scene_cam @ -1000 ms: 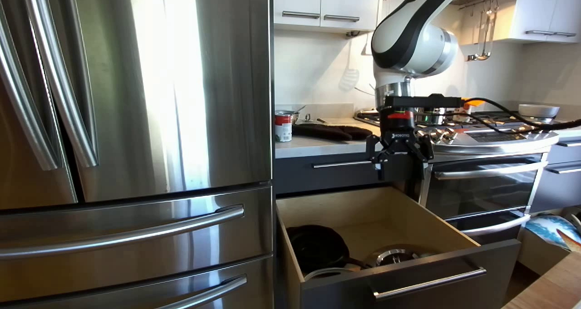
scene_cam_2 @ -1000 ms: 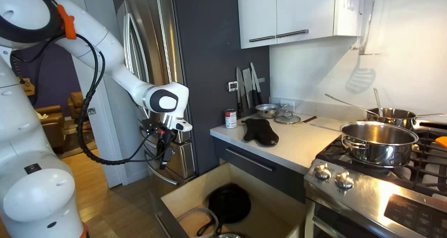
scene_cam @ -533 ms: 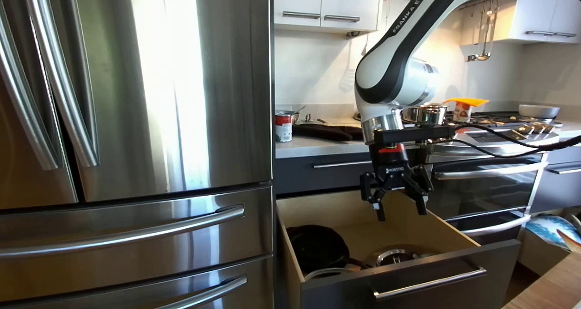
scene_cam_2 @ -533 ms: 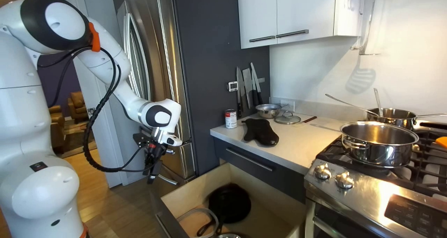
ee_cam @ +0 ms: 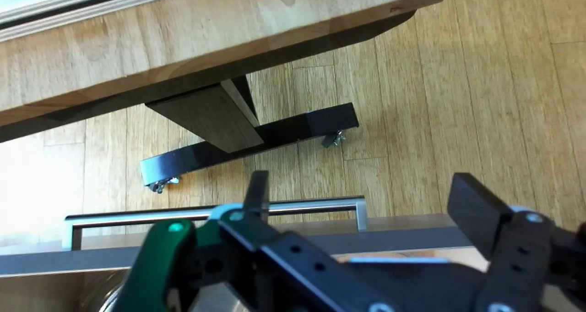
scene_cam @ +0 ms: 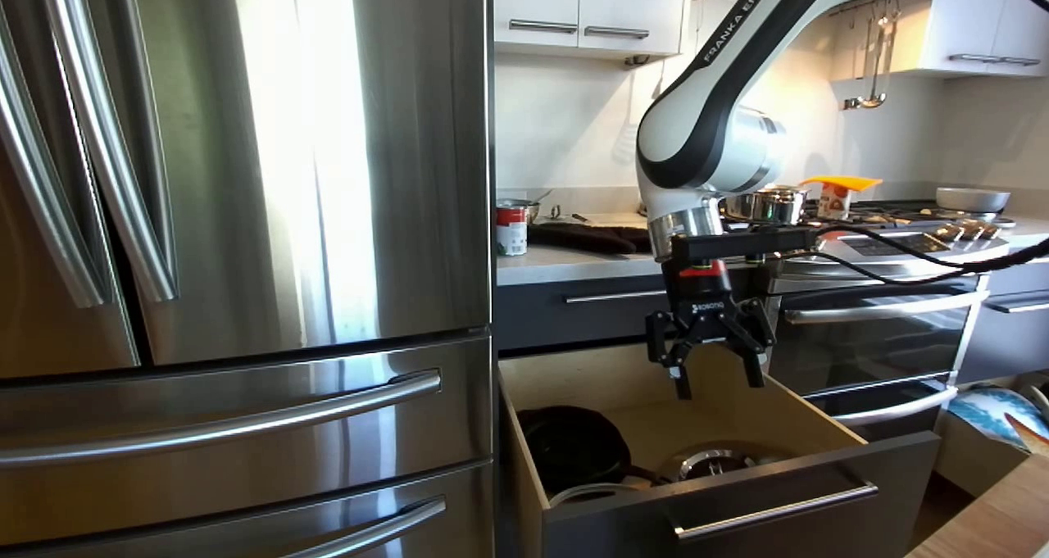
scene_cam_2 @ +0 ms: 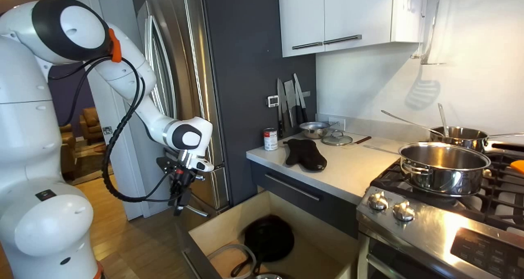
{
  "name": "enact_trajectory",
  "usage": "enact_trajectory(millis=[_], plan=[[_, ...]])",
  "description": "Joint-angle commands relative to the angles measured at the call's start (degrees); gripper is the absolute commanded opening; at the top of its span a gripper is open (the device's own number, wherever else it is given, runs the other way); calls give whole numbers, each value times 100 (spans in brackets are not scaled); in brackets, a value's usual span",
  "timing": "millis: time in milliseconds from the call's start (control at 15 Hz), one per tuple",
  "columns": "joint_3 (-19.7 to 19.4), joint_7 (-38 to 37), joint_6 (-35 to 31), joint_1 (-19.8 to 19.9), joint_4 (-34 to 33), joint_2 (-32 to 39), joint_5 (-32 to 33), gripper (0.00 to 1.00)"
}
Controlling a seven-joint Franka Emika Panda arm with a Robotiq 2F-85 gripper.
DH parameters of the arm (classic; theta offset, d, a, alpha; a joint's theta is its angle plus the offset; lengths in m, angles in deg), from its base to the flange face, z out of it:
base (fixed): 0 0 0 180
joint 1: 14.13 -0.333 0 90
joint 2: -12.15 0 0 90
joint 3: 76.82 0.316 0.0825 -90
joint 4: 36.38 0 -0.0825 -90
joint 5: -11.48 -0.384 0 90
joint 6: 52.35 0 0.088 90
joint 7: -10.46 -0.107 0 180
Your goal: Close the opened drawer
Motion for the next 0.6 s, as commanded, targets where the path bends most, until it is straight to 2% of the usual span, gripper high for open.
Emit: enact_trajectory(millis=[0,400,467,533], plan=[[27,161,-795,-174,-63,542,162,100],[116,507,-2387,-383,-147,1622,-137,100],[144,607,-2575,-390,-184,1785,-167,83],[203,744,-2688,-376,-235,1942,-229,75]])
